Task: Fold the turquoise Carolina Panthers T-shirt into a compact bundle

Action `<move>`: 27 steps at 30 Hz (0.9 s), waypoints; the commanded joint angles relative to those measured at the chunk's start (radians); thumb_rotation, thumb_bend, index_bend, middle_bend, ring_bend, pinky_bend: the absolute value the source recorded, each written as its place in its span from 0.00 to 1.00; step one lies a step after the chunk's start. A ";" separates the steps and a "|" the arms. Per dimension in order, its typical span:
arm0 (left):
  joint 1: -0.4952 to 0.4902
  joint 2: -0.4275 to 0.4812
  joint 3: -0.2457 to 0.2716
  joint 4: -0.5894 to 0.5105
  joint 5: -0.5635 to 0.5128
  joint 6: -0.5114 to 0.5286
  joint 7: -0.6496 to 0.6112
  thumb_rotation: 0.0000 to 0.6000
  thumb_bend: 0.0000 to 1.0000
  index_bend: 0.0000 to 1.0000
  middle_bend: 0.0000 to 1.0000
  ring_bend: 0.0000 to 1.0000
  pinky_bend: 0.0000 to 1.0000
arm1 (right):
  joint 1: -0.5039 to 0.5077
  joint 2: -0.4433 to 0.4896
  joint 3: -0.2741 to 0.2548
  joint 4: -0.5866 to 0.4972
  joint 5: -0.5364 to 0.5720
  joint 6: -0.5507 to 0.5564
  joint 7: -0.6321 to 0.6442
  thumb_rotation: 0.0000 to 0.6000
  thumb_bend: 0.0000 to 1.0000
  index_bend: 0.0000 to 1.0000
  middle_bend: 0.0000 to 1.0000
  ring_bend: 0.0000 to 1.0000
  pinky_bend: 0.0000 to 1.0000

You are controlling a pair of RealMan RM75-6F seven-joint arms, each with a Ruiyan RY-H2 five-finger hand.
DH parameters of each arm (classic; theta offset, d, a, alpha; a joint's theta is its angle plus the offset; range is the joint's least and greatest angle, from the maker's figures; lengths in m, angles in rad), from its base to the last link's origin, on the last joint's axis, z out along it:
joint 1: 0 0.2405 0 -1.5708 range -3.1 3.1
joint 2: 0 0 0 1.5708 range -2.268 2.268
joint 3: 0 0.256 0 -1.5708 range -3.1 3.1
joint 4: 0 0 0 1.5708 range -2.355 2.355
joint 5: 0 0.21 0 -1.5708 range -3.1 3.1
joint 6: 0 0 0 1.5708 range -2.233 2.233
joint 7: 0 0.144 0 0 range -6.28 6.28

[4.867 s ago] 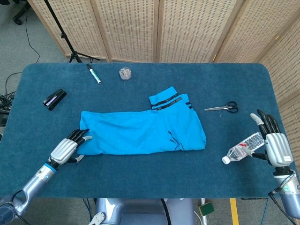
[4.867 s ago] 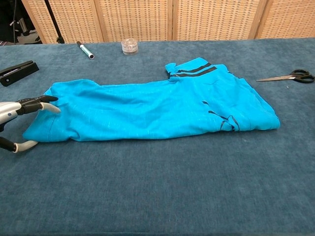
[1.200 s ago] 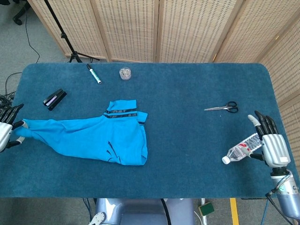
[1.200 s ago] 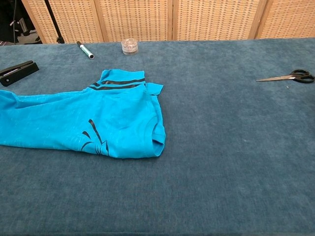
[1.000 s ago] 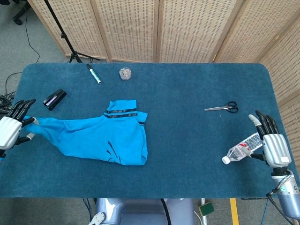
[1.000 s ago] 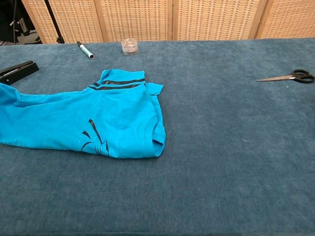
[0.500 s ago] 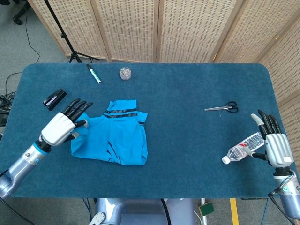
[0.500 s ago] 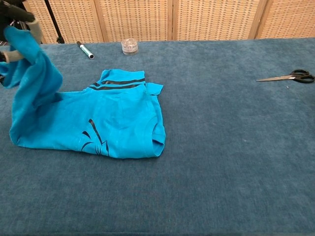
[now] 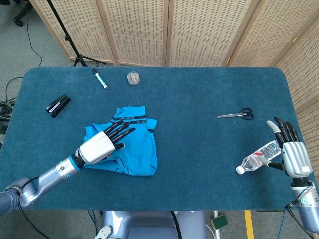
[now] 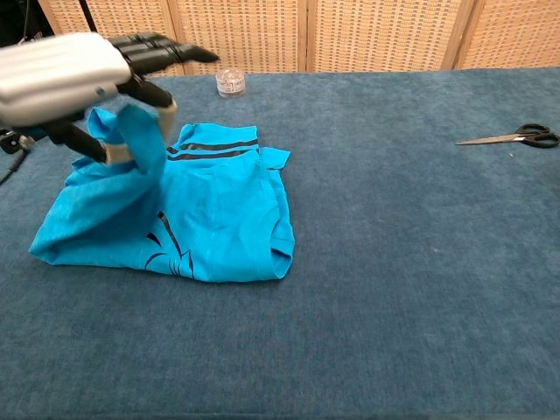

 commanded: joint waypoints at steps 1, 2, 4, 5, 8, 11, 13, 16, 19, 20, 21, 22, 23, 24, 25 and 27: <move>-0.017 -0.032 0.012 -0.005 0.015 -0.031 0.031 1.00 0.57 0.85 0.00 0.00 0.00 | 0.001 -0.001 -0.002 0.000 -0.002 -0.002 -0.003 1.00 0.00 0.00 0.00 0.00 0.00; -0.022 -0.042 0.016 -0.005 0.020 -0.040 0.040 1.00 0.57 0.85 0.00 0.00 0.00 | 0.001 -0.002 -0.002 0.000 -0.003 -0.002 -0.004 1.00 0.00 0.00 0.00 0.00 0.00; -0.029 -0.057 0.020 -0.003 0.026 -0.051 0.054 1.00 0.56 0.85 0.00 0.00 0.00 | 0.001 -0.002 -0.002 0.000 -0.003 -0.002 -0.005 1.00 0.00 0.00 0.00 0.00 0.00; -0.033 -0.067 0.021 -0.001 0.030 -0.056 0.062 1.00 0.56 0.85 0.00 0.00 0.00 | 0.001 -0.002 -0.002 0.001 -0.002 -0.002 -0.004 1.00 0.00 0.00 0.00 0.00 0.00; -0.043 -0.085 0.021 0.002 0.031 -0.070 0.070 1.00 0.56 0.85 0.00 0.00 0.00 | 0.001 -0.001 -0.001 0.001 0.000 -0.002 0.000 1.00 0.00 0.00 0.00 0.00 0.00; -0.058 -0.111 0.023 0.010 0.031 -0.095 0.078 1.00 0.53 0.85 0.00 0.00 0.00 | 0.000 0.001 0.001 0.002 0.003 -0.003 0.005 1.00 0.00 0.00 0.00 0.00 0.00; -0.061 -0.125 0.022 0.020 0.025 -0.106 0.086 1.00 0.44 0.79 0.00 0.00 0.00 | 0.001 0.001 0.001 0.002 0.003 -0.004 0.007 1.00 0.00 0.00 0.00 0.00 0.00; -0.059 -0.147 0.017 0.027 -0.005 -0.136 0.103 1.00 0.22 0.31 0.00 0.00 0.00 | 0.002 0.001 -0.001 0.003 0.001 -0.007 0.008 1.00 0.00 0.00 0.00 0.00 0.00; -0.055 -0.157 0.009 0.023 -0.022 -0.128 0.087 1.00 0.07 0.00 0.00 0.00 0.00 | 0.003 0.001 -0.002 0.003 -0.001 -0.008 0.008 1.00 0.00 0.00 0.00 0.00 0.00; -0.054 -0.158 0.008 0.021 -0.025 -0.124 0.078 1.00 0.04 0.00 0.00 0.00 0.00 | 0.003 0.001 -0.003 0.003 -0.001 -0.008 0.009 1.00 0.00 0.00 0.00 0.00 0.00; -0.052 -0.157 0.006 0.016 -0.030 -0.116 0.063 1.00 0.02 0.00 0.00 0.00 0.00 | 0.003 0.001 -0.003 0.003 -0.001 -0.008 0.009 1.00 0.00 0.00 0.00 0.00 0.00; -0.050 -0.154 0.004 0.010 -0.034 -0.107 0.046 1.00 0.01 0.00 0.00 0.00 0.00 | 0.003 0.001 -0.002 0.004 -0.001 -0.008 0.009 1.00 0.00 0.00 0.00 0.00 0.00; -0.048 -0.148 0.001 0.002 -0.038 -0.095 0.025 1.00 0.00 0.00 0.00 0.00 0.00 | 0.002 0.001 -0.001 0.004 0.000 -0.008 0.009 1.00 0.00 0.00 0.00 0.00 0.00; -0.044 -0.141 -0.008 -0.007 -0.045 -0.076 0.003 1.00 0.00 0.00 0.00 0.00 0.00 | 0.002 0.001 -0.001 0.005 0.002 -0.008 0.010 1.00 0.00 0.00 0.00 0.00 0.00; -0.043 -0.132 -0.012 -0.015 -0.048 -0.062 -0.018 1.00 0.00 0.00 0.00 0.00 0.00 | 0.003 0.001 -0.001 0.005 0.002 -0.009 0.010 1.00 0.00 0.00 0.00 0.00 0.00; -0.041 -0.117 -0.022 -0.024 -0.057 -0.048 -0.037 1.00 0.00 0.00 0.00 0.00 0.00 | 0.003 0.000 -0.001 0.005 0.002 -0.009 0.007 1.00 0.00 0.00 0.00 0.00 0.00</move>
